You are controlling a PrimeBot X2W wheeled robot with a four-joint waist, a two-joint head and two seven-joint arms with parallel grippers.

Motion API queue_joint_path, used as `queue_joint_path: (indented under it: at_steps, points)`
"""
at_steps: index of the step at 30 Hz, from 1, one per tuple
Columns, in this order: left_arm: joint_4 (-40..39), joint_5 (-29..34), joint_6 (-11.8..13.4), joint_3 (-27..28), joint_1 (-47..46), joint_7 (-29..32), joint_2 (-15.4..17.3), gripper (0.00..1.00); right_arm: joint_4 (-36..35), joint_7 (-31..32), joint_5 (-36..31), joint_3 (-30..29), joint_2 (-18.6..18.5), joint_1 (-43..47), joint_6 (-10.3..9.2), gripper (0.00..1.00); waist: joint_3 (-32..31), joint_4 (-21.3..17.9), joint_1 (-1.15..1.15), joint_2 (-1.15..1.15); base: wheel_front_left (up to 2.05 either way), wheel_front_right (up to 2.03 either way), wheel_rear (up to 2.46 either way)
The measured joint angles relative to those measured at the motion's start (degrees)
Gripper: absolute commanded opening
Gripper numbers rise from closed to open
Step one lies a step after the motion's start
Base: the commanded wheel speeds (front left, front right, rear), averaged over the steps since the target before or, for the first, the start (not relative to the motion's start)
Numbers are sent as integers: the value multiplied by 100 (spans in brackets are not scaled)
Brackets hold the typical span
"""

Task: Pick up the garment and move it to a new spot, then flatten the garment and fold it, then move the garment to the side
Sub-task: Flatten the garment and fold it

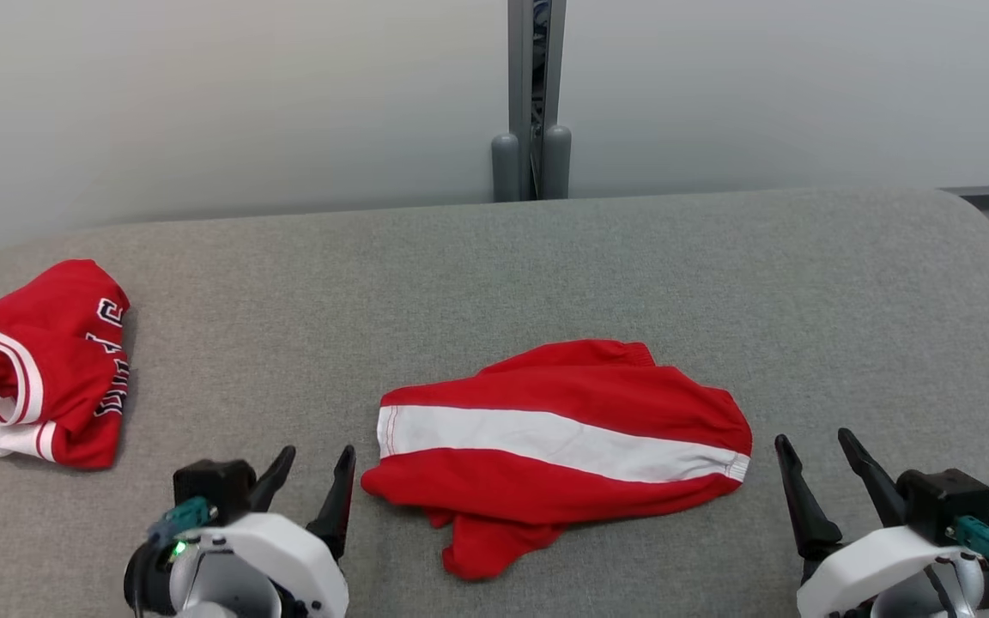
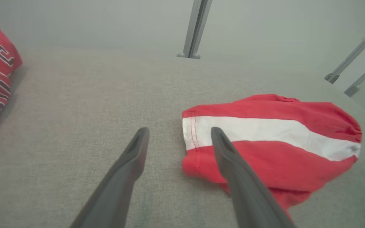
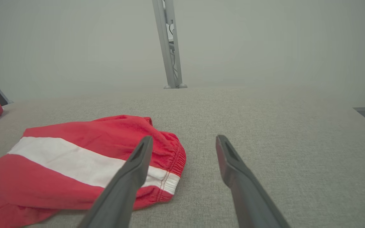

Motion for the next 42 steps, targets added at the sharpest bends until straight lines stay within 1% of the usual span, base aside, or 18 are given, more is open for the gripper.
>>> queue_joint_path:
  at_steps: [2, 4, 10, 14, 19, 21, 22, 23, 24, 25, 26, 27, 28, 29, 33, 38, 42]
  points:
    - [164, 23, -76, -82, -263, 168, 30, 100, 57, 89, 53, 102, -42, -80, 0, 100, 106, -34, 0, 0, 0, 0, 0]
    - [247, 58, -89, -96, -516, 207, 54, 100, 167, 199, 120, 298, -127, -196, 0, 100, 226, -74, 0, 0, 0, 0, 0]
    - [337, 122, -134, -174, -849, 156, -8, 100, 704, 512, 586, 754, -454, -676, 0, 100, 606, -122, 0, 0, 0, 0, 0]
    - [344, 176, -152, -223, -899, 71, -35, 100, 1133, 578, 938, 1027, -605, -956, 0, 100, 773, -31, 0, 0, 0, 0, 0]
    - [277, 203, -124, -244, -912, -5, -19, 100, 1486, 592, 1451, 1394, -668, -1162, 0, 100, 897, 131, 0, 0, 0, 0, 0]
    - [215, 232, -104, -240, -913, -24, 1, 100, 1588, 463, 1644, 1586, -755, -1249, 0, 100, 940, 193, 0, 0, 0, 0, 0]
    - [200, 232, -97, -238, -913, -27, 10, 100, 1606, 403, 1694, 1642, -784, -1279, 0, 95, 948, 206, 0, 0, 0, 0, 0]
    - [188, 233, -89, -238, -913, -29, 20, 100, 1621, 352, 1756, 1704, -795, -1308, 0, 77, 952, 215, 0, 0, 0, 0, 0]
    - [176, 232, -75, -237, -912, -29, 25, 100, 1621, 299, 1823, 1775, -801, -1330, 0, 55, 953, 218, 0, 0, 0, 0, 0]
    - [164, 232, -74, -235, -912, -30, 30, 100, 1615, 227, 1879, 1828, -812, -1346, 0, 44, 953, 219, 0, 0, 0, 0, 0]
    - [156, 232, -74, -233, -911, -30, 32, 100, 1610, 169, 1912, 1893, -840, -1360, 0, 35, 951, 218, 0, 0, 0, 0, 0]
    - [149, 218, -74, -229, -908, -29, 33, 100, 1602, 133, 1960, 1944, -871, -1369, 0, 23, 948, 214, 0, 0, 0, 0, 0]
    - [147, 189, -74, -224, -904, -27, 32, 100, 1580, 94, 2026, 2002, -894, -1370, 0, 4, 946, 205, 0, 0, 0, 0, 0]
    - [147, 171, -74, -224, -898, -23, 29, 100, 1552, 44, 2081, 2068, -906, -1370, 0, 0, 945, 192, 0, 0, 0, 0, 0]
    - [225, -21, -133, -202, -892, 55, -22, 100, 1473, -104, 2151, 2170, -1017, -1391, 1, 0, 943, 119, 0, 0, 0, 0, 0]
    - [467, -501, -318, -97, -949, 297, -245, 100, 1347, -194, 2170, 2280, -1165, -1429, 2, 0, 959, -7, 0, 0, 0, 0, 0]
    - [734, -875, -456, -20, -1098, 568, -379, 100, 1384, -199, 2159, 2371, -1257, -1441, 2, 0, 999, -97, 0, 0, 0, 0, 0]
